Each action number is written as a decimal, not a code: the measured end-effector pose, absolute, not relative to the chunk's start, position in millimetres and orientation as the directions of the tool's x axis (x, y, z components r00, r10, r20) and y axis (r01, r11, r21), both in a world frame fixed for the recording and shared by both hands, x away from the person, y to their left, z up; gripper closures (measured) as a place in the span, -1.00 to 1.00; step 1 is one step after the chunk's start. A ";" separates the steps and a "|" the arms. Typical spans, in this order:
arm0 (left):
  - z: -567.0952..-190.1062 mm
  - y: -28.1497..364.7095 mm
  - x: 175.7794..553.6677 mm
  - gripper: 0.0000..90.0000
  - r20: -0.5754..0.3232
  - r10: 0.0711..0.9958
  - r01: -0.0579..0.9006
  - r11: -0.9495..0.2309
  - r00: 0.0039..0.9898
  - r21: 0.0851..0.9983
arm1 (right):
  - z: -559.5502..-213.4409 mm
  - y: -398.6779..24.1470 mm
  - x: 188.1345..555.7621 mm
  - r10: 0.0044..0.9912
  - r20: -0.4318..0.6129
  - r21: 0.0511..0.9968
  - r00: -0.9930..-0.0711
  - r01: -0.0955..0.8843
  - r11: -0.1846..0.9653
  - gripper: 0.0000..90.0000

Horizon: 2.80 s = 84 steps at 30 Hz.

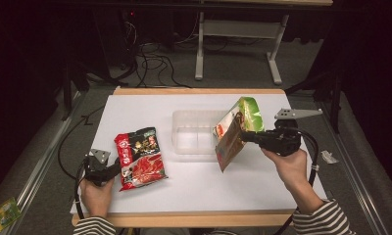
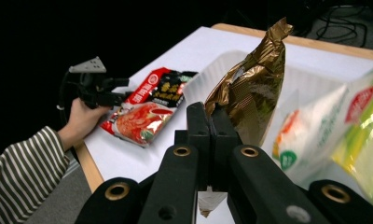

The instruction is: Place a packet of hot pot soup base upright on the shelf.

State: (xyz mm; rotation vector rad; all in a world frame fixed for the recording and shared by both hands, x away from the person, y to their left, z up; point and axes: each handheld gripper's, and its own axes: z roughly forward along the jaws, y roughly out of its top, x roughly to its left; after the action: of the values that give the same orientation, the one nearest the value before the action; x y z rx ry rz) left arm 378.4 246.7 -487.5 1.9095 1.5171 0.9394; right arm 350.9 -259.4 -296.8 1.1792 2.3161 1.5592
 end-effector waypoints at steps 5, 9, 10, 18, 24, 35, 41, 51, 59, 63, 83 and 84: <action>-487.7 246.9 378.5 -0.25 0.196 0.972 0.608 -0.235 0.131 0.758 | -285.9 -250.3 361.7 0.643 0.303 0.832 -0.703 0.524 0.180 1.00; -487.7 246.9 378.6 -0.25 0.195 0.972 0.607 -0.235 0.132 0.759 | -278.7 -245.4 372.6 0.639 0.315 0.831 -0.702 0.529 0.172 1.00; -487.7 246.9 378.5 -0.25 0.195 0.972 0.607 -0.235 0.132 0.759 | -277.6 -244.5 375.9 0.638 0.320 0.830 -0.701 0.532 0.167 1.00; -487.8 246.8 378.5 -0.25 0.194 0.972 0.607 -0.234 0.132 0.760 | -276.3 -232.6 400.5 0.661 0.321 0.822 -0.678 0.546 0.161 1.00; -487.8 246.8 378.5 -0.25 0.194 0.972 0.607 -0.234 0.132 0.760 | -279.9 -222.5 418.5 0.670 0.318 0.820 -0.670 0.550 0.161 1.00; -487.8 246.6 378.4 -0.25 0.196 0.972 0.607 -0.236 0.133 0.759 | -304.4 -201.9 448.9 0.714 0.312 0.804 -0.627 0.575 0.153 1.00; -487.8 246.6 378.4 -0.25 0.196 0.972 0.607 -0.236 0.132 0.759 | -316.5 -197.0 456.6 0.726 0.298 0.799 -0.620 0.578 0.165 1.00; -487.8 246.6 378.4 -0.25 0.196 0.972 0.607 -0.236 0.132 0.759 | -330.5 -186.3 465.0 0.743 0.285 0.792 -0.605 0.585 0.172 1.00; -487.8 246.7 378.5 -0.25 0.195 0.972 0.607 -0.235 0.132 0.759 | -345.3 -192.7 467.1 0.749 0.317 0.776 -0.582 0.613 0.148 1.00; -487.8 246.8 378.5 -0.25 0.195 0.972 0.607 -0.235 0.132 0.759 | -343.5 -198.3 466.7 0.769 0.298 0.769 -0.566 0.619 0.158 0.95; -487.8 246.9 378.7 -0.25 0.196 0.972 0.608 -0.236 0.132 0.758 | -335.3 -213.2 457.9 0.821 0.180 0.773 -0.542 0.594 0.223 0.45; -487.8 246.9 378.7 -0.25 0.195 0.972 0.608 -0.235 0.132 0.759 | -334.2 -214.5 457.0 0.821 0.176 0.776 -0.543 0.590 0.224 0.43</action>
State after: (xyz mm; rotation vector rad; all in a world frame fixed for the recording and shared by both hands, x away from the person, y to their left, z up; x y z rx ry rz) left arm 378.7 246.9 -487.8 1.9077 1.5151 0.9385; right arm 457.0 -214.5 -334.2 1.3254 2.2288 1.2220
